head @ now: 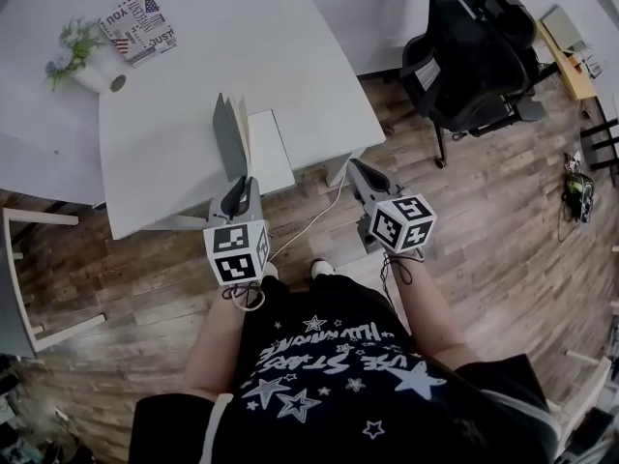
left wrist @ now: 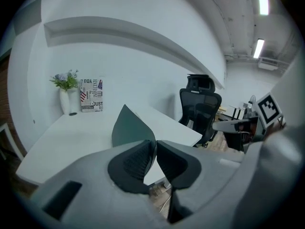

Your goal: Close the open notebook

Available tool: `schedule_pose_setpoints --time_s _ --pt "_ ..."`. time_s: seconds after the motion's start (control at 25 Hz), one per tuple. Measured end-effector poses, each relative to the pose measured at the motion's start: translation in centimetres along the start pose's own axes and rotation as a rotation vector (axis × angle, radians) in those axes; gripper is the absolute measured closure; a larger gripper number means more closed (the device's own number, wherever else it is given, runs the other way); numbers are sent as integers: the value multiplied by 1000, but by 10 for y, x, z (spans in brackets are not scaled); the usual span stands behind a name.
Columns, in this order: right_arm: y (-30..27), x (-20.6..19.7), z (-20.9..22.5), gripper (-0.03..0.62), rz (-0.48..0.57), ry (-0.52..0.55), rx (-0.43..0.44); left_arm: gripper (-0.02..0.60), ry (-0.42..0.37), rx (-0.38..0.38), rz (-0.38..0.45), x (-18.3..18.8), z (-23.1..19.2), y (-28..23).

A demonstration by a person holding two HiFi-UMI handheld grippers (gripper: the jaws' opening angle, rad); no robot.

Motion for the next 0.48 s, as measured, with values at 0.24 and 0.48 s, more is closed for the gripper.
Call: schedule_pose_setpoints --time_s 0.24,0.48 --pt "2 1 26 589 -11 -9 -4 523 -26 -25 -40 -9 32 -33" --pt "3 -8 46 589 -51 -26 -1 521 -27 -46 -104 -29 56 -61"
Point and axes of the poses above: the fingertips, and each gripper's own axes: y backward along the fingers, z to its right, x out of its top, the point moved 2 cm from there along y, backward along the fingers, and after that the axes turned 7 degrees about -y, right-handed, at the moved point
